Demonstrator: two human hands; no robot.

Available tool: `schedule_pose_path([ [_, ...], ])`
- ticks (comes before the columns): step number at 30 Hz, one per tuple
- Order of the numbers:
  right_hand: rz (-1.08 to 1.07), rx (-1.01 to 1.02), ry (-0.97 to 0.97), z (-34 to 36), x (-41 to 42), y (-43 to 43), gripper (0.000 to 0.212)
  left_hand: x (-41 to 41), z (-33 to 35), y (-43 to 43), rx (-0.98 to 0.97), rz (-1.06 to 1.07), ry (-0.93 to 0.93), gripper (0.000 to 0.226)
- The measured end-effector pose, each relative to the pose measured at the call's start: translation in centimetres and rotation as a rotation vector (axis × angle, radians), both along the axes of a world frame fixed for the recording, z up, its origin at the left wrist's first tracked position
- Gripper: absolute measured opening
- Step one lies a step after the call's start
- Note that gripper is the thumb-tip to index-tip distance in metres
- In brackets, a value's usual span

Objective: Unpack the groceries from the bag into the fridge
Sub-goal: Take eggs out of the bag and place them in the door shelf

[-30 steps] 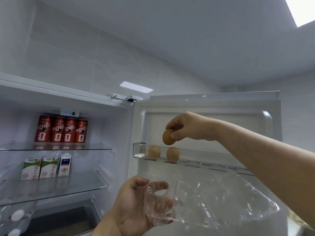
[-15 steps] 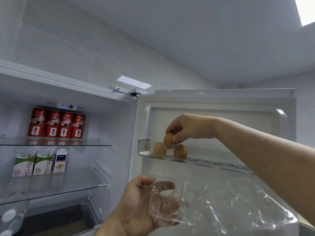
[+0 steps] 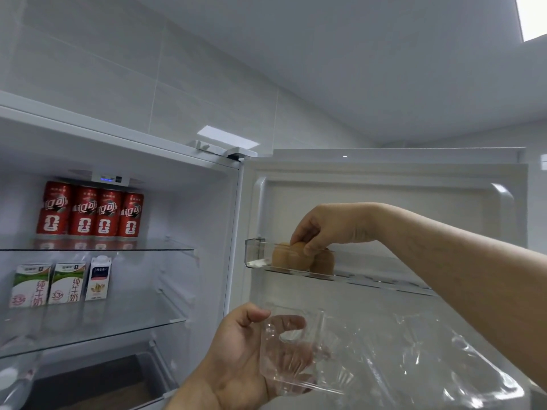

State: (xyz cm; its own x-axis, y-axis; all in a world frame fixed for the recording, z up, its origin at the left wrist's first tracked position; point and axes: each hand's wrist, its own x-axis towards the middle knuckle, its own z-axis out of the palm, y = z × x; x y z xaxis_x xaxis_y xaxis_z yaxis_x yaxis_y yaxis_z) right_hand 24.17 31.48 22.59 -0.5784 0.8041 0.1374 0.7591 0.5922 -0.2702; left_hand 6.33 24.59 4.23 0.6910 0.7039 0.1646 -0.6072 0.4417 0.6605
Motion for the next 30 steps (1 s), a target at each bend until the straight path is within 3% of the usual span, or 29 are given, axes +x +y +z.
schedule_pose_path([
  [14,0.010,-0.070,-0.037,-0.3,0.0,0.7,0.027,-0.3,0.0,0.7,0.014,-0.028,0.012,0.045],
  [30,0.070,-0.156,0.073,-1.0,0.7,0.8,0.024,-0.9,0.2,0.6,0.024,-0.050,-0.047,0.053],
])
